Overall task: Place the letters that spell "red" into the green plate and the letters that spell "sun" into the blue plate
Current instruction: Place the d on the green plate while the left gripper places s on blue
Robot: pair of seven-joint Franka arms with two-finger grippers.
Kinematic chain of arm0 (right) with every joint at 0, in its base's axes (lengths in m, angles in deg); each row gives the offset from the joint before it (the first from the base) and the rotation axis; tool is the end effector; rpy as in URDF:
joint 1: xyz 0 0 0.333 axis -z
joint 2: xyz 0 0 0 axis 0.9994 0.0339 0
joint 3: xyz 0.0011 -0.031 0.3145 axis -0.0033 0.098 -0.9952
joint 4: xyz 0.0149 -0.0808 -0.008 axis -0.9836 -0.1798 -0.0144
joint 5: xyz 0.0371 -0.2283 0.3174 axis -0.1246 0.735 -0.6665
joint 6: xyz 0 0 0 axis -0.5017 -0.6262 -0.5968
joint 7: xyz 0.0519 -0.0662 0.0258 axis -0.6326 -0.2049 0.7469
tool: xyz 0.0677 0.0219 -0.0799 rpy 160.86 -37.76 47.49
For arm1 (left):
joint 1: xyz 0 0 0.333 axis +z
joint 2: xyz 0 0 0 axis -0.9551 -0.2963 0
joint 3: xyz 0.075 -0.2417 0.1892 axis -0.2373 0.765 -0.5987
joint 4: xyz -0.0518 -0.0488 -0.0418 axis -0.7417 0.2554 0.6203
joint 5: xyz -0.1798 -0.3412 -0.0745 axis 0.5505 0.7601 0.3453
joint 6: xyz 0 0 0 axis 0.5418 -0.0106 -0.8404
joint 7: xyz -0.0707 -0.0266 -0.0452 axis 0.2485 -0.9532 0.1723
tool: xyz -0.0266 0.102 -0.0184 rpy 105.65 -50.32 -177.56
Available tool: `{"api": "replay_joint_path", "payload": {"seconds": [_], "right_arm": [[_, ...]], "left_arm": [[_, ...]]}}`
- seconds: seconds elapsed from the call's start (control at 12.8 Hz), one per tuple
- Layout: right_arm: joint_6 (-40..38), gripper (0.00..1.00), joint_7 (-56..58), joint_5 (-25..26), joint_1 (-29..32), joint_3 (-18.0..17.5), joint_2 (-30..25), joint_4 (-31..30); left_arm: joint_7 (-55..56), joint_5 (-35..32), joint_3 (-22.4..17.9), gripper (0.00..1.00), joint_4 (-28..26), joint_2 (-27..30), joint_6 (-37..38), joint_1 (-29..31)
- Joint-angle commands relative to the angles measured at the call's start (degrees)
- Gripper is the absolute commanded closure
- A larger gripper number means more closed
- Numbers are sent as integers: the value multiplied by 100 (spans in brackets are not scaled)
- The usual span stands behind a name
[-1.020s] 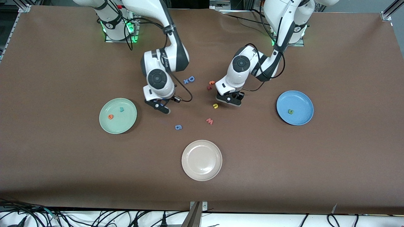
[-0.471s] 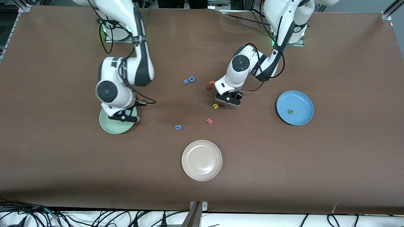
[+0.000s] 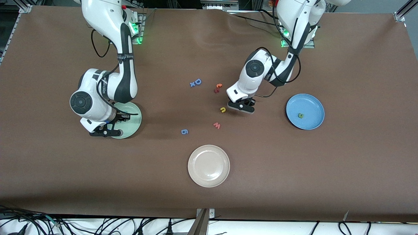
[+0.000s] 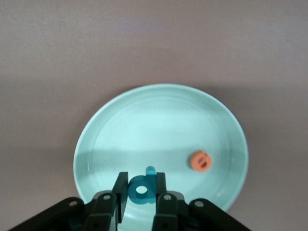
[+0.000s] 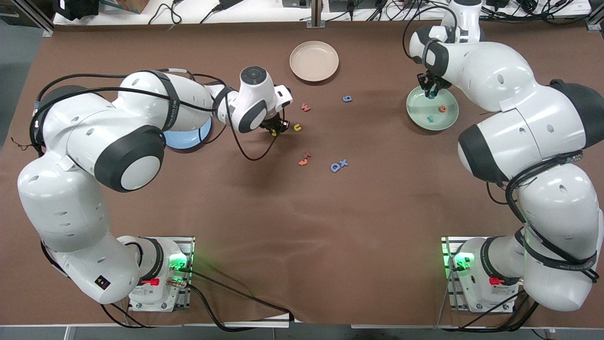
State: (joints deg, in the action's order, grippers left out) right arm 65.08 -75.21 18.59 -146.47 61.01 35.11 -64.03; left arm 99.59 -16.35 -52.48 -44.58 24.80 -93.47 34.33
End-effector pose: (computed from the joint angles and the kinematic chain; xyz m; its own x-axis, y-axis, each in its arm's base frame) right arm 0.6050 0.1246 0.2450 0.9910 0.0334 -0.1296 0.0428 -0.9966 0.0700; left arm 0.4707 -0.3475 0.1829 0.9652 -0.2592 0.0334 -0.2607 -0.9641 0.0502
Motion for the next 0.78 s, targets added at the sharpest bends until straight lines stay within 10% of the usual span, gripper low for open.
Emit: {"api": "replay_joint_path", "payload": {"seconds": [0.0, 0.16, 0.24, 0.31, 0.71], "right_arm": [[477, 91, 155, -168, 461, -543, 171, 162], [515, 88, 155, -177, 515, -606, 233, 154], [514, 59, 155, -177, 515, -597, 268, 162], [514, 1, 128, -177, 524, -606, 268, 162], [95, 0, 111, -168, 454, -562, 154, 293]], "left_arm": [[-733, -164, -151, 98, -31, 424, 531, 326], [-1567, -137, -449, 98, -31, 696, 1015, 555], [-2094, -137, -590, 98, -31, 776, 1165, 730], [-2621, -103, -627, 98, -57, 846, 1236, 984], [-3995, -102, -898, 97, -171, 1129, 1641, 1848]]}}
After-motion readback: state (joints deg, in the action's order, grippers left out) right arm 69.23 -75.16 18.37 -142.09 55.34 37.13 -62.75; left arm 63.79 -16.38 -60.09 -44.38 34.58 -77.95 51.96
